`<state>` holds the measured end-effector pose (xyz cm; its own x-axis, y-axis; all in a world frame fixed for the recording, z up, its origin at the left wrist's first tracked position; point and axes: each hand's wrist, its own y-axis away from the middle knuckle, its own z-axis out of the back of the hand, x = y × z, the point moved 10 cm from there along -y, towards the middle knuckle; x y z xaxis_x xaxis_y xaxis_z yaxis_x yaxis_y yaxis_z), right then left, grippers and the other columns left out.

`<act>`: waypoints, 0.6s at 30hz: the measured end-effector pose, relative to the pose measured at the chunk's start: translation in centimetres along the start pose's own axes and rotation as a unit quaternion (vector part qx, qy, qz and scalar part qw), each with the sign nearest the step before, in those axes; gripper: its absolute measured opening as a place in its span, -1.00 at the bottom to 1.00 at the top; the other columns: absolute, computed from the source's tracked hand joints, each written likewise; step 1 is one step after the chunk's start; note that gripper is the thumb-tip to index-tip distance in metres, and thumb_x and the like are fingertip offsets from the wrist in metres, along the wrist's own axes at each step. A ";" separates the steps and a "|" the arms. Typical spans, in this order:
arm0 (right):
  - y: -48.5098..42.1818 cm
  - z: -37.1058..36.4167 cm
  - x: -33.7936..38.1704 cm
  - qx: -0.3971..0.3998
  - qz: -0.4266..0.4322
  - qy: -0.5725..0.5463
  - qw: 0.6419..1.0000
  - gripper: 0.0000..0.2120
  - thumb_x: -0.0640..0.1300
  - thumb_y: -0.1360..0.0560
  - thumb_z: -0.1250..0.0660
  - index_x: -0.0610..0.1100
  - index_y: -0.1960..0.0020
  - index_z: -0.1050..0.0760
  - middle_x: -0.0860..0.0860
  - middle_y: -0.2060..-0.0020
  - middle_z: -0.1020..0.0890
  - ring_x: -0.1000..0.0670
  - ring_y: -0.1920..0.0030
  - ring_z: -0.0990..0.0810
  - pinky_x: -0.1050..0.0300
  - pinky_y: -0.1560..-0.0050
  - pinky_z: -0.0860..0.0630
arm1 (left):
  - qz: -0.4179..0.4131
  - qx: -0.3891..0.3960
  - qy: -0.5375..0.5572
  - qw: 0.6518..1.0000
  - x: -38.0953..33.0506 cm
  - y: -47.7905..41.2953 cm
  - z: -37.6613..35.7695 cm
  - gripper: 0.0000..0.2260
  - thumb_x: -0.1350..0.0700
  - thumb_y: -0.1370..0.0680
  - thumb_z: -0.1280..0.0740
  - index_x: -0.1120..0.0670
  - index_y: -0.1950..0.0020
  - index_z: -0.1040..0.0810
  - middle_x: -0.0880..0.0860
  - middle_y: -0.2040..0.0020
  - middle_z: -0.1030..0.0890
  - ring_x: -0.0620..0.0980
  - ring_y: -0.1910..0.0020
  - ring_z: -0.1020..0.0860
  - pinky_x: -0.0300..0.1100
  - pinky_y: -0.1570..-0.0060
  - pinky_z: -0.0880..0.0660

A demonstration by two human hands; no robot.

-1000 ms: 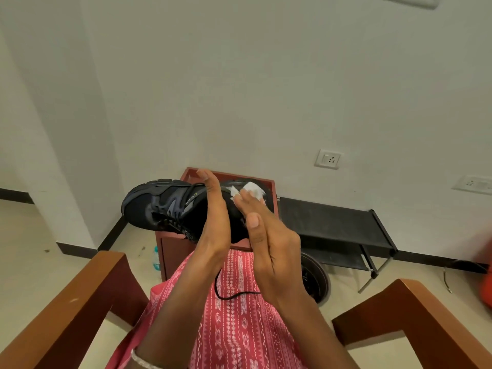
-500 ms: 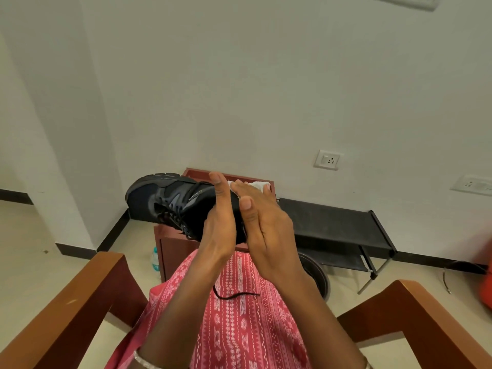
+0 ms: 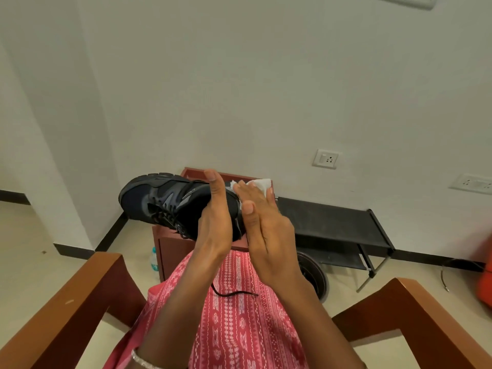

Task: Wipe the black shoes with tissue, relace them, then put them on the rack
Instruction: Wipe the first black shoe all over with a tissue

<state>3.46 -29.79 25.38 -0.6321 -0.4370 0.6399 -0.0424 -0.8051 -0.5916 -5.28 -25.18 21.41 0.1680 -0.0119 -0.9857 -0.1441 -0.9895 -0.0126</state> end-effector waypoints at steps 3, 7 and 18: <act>-0.7 -0.5 0.1 0.011 0.007 0.003 1.000 -0.49 0.14 -0.69 0.04 -0.06 -0.47 -0.43 0.07 -0.43 -0.48 0.22 -0.50 -0.29 0.01 -0.56 -0.18 | -0.012 -0.008 -0.001 1.000 0.0 0.0 0.2 0.00 -0.71 -0.22 0.12 -0.03 -0.12 -0.68 0.19 -0.13 -0.68 0.09 -0.17 -0.63 0.13 -0.34 -0.42; 1.6 -1.1 0.3 0.016 0.033 0.006 0.999 -0.53 0.05 -0.70 0.00 -0.07 -0.56 -0.27 0.08 -0.54 -0.31 0.14 -0.57 -0.16 -0.05 -0.57 -0.16 | 0.005 -0.050 0.070 0.996 -1.1 0.4 1.6 -0.04 -0.68 -0.26 0.05 -0.04 -0.30 -0.59 0.00 -0.22 -0.65 -0.07 -0.27 -0.57 0.04 -0.44 -0.34; 0.9 -0.3 0.5 -0.026 0.091 0.103 0.990 -0.48 0.06 -0.72 0.05 -0.21 -0.57 -0.21 -0.03 -0.59 -0.20 -0.02 -0.61 -0.08 0.00 -0.60 -0.06 | 0.033 -0.087 0.160 0.983 -0.7 0.8 1.5 -0.50 -0.35 -0.59 0.07 -0.04 0.17 -0.46 -0.21 0.37 -0.64 -0.37 0.37 -0.60 -0.32 0.06 -0.50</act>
<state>2.92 -30.63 24.99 -0.7772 -0.4777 0.4096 0.0512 -0.6967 -0.7155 -7.02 -25.79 21.78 0.4662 -0.0945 -0.8796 -0.0004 -0.9943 0.1066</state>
